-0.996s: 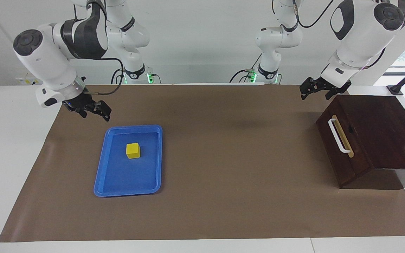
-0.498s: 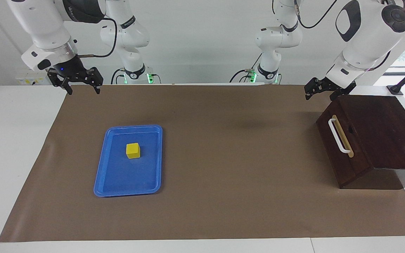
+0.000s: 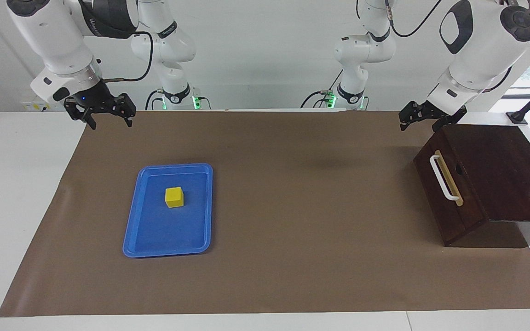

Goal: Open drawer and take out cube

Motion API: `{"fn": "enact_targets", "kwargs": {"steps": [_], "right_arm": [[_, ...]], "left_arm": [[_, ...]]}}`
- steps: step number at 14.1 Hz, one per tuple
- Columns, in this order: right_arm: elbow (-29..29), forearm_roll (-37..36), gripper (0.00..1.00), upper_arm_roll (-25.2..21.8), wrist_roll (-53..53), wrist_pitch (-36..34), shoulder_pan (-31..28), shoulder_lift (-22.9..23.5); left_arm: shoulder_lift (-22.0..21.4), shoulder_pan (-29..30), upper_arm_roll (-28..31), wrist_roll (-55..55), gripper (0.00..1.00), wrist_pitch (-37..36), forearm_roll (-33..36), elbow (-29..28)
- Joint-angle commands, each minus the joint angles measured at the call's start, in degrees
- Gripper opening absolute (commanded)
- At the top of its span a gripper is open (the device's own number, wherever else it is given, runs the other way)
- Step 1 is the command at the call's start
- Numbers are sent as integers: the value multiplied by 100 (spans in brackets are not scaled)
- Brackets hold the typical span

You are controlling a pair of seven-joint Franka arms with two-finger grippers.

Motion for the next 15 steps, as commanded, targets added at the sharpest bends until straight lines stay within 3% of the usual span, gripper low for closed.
{"fn": "enact_targets", "kwargs": {"steps": [1, 4, 15], "right_arm": [[262, 212, 100, 87, -25, -271, -132, 73], [728, 249, 100, 87, 10, -622, -140, 258], [632, 240, 100, 87, 291, -518, -132, 206]], "left_arm": [[-86, -15, 18, 69, 100, 161, -38, -105], [-94, -15, 9, 51, 100, 188, -47, -88], [-165, -24, -9, 51, 100, 390, -56, -131]]}}
